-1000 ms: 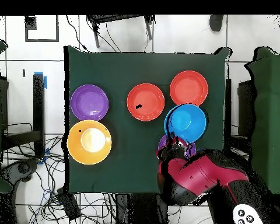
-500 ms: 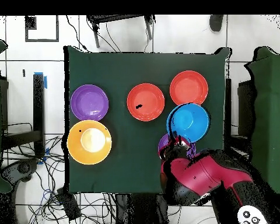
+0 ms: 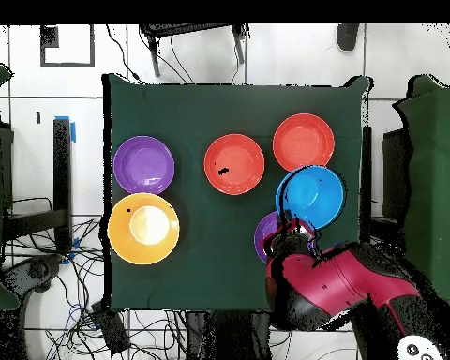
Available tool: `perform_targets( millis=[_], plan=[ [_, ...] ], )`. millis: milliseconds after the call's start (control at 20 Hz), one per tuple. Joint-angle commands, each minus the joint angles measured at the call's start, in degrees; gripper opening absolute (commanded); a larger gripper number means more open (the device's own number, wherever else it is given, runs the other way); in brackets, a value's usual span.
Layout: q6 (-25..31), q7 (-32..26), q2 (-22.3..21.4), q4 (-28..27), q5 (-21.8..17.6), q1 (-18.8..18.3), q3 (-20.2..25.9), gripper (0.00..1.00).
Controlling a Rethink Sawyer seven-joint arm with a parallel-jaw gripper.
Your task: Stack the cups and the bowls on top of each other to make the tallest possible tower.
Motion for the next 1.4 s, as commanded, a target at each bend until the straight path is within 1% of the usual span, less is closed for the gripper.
perform_targets(
  millis=[50,450,700,850,1000,1200,1300,1400],
  plan=[
    [6.66,-10.74,0.64,0.85,0.01,1.15,2.72,0.0],
    [5.34,-6.93,0.78,0.78,-2.82,3.17,0.61,0.0],
    [3.56,-3.89,0.66,0.3,-6.17,5.07,-1.56,0.0],
    [2.95,-0.48,0.13,-0.23,-8.57,8.02,-3.77,0.0],
    [2.03,0.59,-0.44,-0.25,-10.2,8.58,-5.18,0.0],
    [1.25,0.79,-0.52,-0.59,-11.4,9.1,-6.36,0.0],
    [0.93,0.65,-0.56,-0.57,-11.67,9.22,-6.74,0.0],
    [0.97,-0.28,-0.58,-0.38,-11.07,8.7,-6.41,0.0]
  ],
)
